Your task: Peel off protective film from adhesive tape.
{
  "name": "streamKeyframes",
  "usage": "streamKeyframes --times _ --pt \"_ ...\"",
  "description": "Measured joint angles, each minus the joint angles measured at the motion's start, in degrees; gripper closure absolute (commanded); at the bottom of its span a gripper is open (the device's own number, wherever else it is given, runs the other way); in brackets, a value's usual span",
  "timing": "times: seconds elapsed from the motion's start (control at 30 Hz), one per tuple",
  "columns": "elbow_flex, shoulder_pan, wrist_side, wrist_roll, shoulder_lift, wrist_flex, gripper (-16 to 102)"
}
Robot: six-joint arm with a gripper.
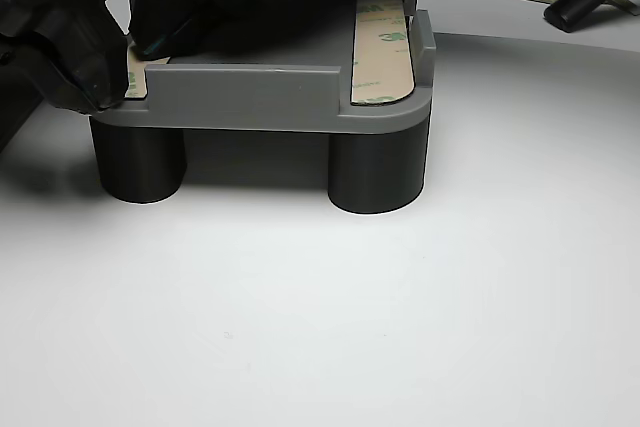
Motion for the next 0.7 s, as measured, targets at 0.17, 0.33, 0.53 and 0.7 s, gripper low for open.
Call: streamKeyframes --times 0.17,0.33,0.53,0.7 --pt "0.0 0.0 0.0 0.1 -0.2 0.2 97" --pt "0.0 0.0 -0.2 0.5 -0.6 0.4 97" --pt "0.0 0.0 -0.2 0.5 -0.7 0.4 97" --pt "-0.4 0.0 -0.1 0.6 -1.3 0.6 97"
